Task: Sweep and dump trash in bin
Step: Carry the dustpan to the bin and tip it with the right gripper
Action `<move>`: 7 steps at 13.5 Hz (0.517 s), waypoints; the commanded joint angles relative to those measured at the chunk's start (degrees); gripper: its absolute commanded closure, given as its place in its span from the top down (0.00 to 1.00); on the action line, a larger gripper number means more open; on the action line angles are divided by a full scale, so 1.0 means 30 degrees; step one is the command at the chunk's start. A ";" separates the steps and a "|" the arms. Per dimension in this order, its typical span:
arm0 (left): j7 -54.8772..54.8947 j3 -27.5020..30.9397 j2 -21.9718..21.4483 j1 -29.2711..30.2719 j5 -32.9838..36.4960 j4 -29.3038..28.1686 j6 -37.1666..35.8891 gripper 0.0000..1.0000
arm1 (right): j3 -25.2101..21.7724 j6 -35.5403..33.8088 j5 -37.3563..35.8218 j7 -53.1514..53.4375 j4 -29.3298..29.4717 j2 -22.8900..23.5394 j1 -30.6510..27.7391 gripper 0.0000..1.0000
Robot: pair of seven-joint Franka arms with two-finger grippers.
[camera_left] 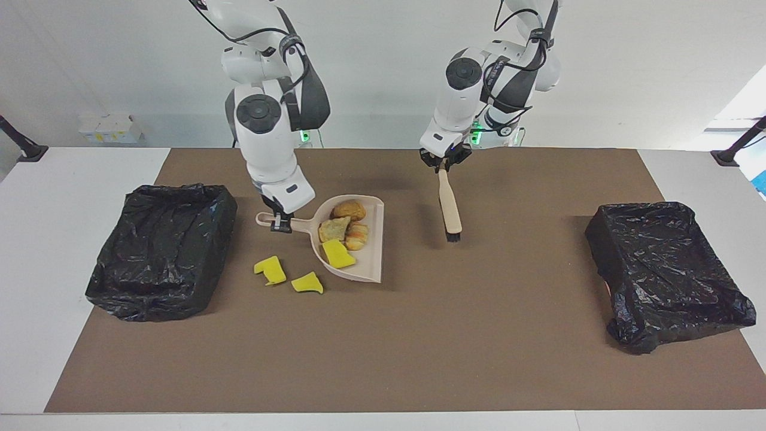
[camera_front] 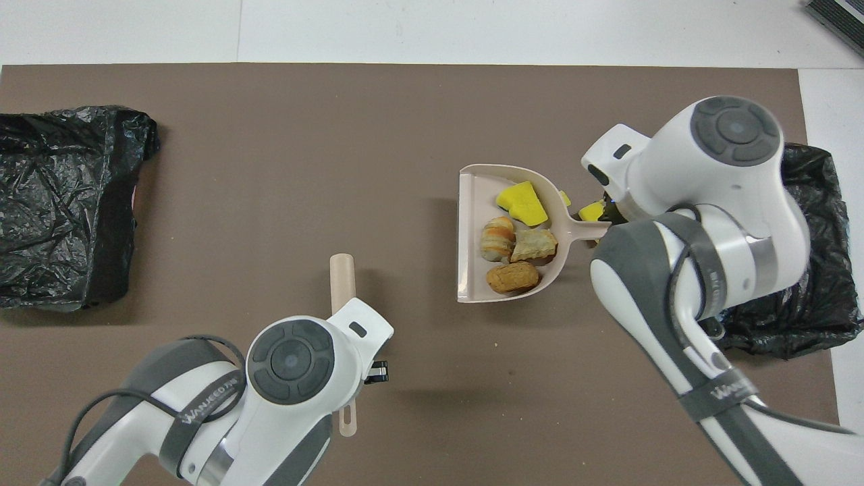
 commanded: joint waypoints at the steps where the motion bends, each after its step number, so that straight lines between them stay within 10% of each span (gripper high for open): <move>1: -0.1141 0.0178 -0.2449 -0.1566 0.0037 -0.3045 0.1922 0.00 | 0.0192 -0.0659 0.0454 -0.2948 0.0997 0.0037 -0.2134 0.00; 7: -0.3977 0.0149 -0.2600 -0.5143 -0.0022 -0.5301 0.4287 0.00 | 0.0046 -0.0719 0.1509 -0.8752 0.1558 0.0243 -0.8108 0.00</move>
